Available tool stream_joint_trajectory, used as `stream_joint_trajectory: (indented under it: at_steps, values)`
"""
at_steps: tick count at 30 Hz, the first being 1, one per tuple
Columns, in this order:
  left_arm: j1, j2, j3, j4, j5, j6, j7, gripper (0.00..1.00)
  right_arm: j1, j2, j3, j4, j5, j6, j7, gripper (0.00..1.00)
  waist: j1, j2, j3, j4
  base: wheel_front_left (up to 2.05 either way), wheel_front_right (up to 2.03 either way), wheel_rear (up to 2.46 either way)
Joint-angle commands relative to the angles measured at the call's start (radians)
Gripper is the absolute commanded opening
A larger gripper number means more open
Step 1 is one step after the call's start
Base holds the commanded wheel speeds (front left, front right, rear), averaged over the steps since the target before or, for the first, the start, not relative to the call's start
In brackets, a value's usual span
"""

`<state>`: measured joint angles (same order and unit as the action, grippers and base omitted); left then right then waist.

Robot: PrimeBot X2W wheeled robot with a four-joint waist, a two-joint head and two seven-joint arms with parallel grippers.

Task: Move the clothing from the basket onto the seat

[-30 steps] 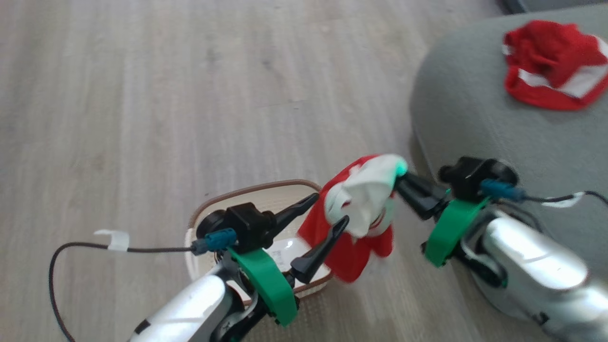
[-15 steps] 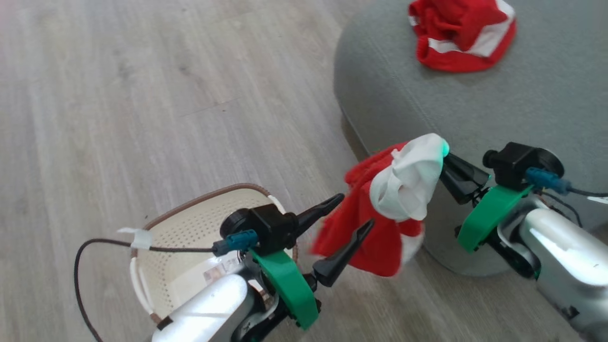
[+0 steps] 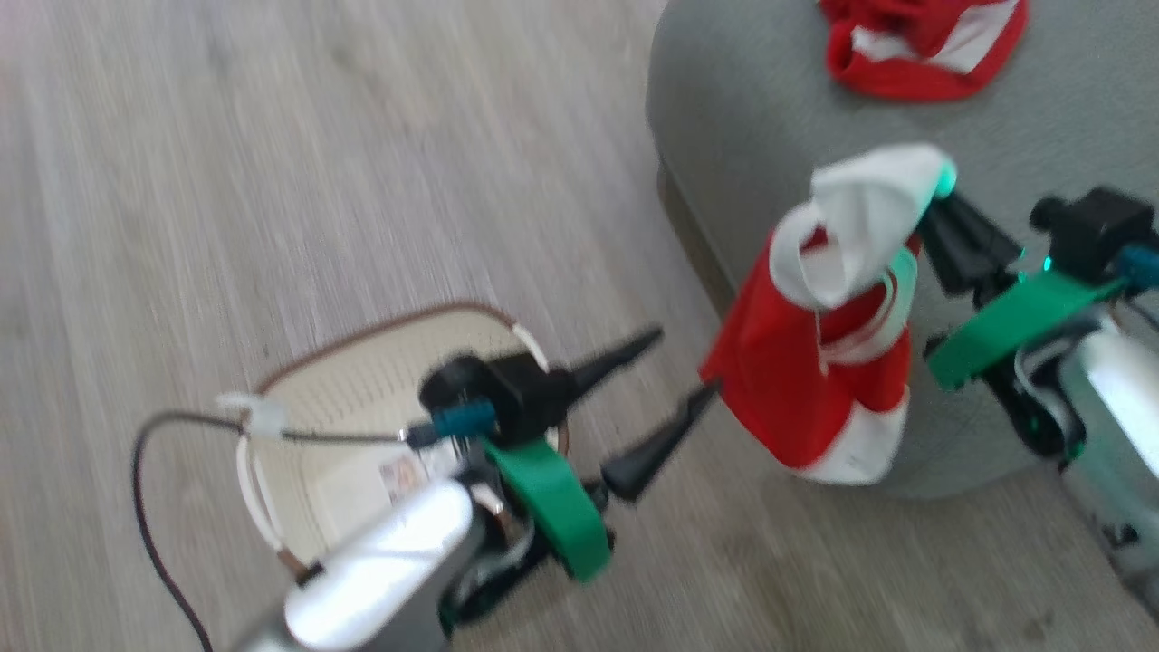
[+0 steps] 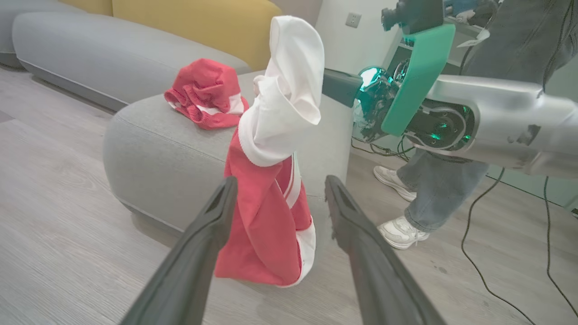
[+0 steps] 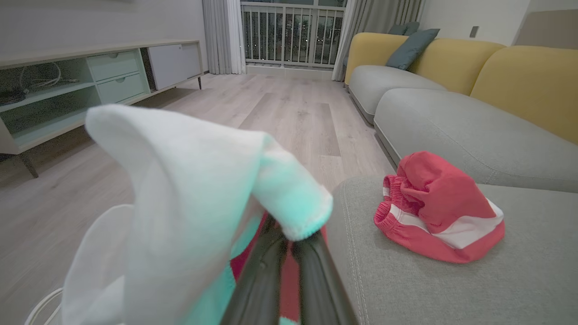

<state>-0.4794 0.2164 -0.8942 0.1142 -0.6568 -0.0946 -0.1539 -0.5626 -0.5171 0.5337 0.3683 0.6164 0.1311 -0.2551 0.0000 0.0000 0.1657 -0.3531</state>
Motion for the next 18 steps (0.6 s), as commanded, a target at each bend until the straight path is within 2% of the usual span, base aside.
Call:
stream_joint_trajectory:
  at_steps: [1,4,8,12,13,16,18]
  values:
    - [-0.091,0.024,0.059,-0.039,0.021,0.009,0.005,1.0,-0.067,0.022,-0.052,-0.015,-0.018,0.0,-0.007,0.0,0.0,0.0,0.124,0.039,0.0,0.0,0.0]
    - [-0.148,0.047,0.08,-0.048,0.045,0.014,0.014,1.0,-0.181,0.054,-0.137,0.016,-0.028,0.0,-0.006,0.0,0.0,0.0,0.215,0.058,0.0,0.0,0.0]
    - [-0.213,0.076,0.112,-0.064,0.071,0.021,0.018,1.0,-0.411,0.047,-0.294,0.095,-0.049,0.0,0.03,0.0,0.0,0.0,0.327,0.087,0.0,0.0,0.0]
    - [-0.233,0.095,0.135,-0.074,0.077,0.03,0.005,1.0,-0.678,-0.021,-0.556,0.214,-0.118,0.0,0.087,0.0,0.0,0.0,0.416,0.132,0.0,0.0,0.0]
    - [-0.233,0.095,0.135,-0.074,0.077,0.03,0.005,1.0,-0.678,-0.021,-0.556,0.214,-0.118,0.0,0.087,0.0,0.0,0.0,0.416,0.132,0.0,0.0,0.0]
    - [-0.227,0.106,0.138,-0.075,0.076,0.029,-0.004,1.0,-0.859,-0.096,-0.75,0.294,-0.22,0.0,0.131,0.0,0.0,0.0,0.47,0.172,0.0,0.0,0.0]
    - [-0.219,0.118,0.143,-0.079,0.074,0.031,-0.008,1.0,-0.946,-0.131,-0.844,0.325,-0.308,0.0,0.171,0.0,0.0,0.0,0.506,0.185,0.0,0.0,0.0]
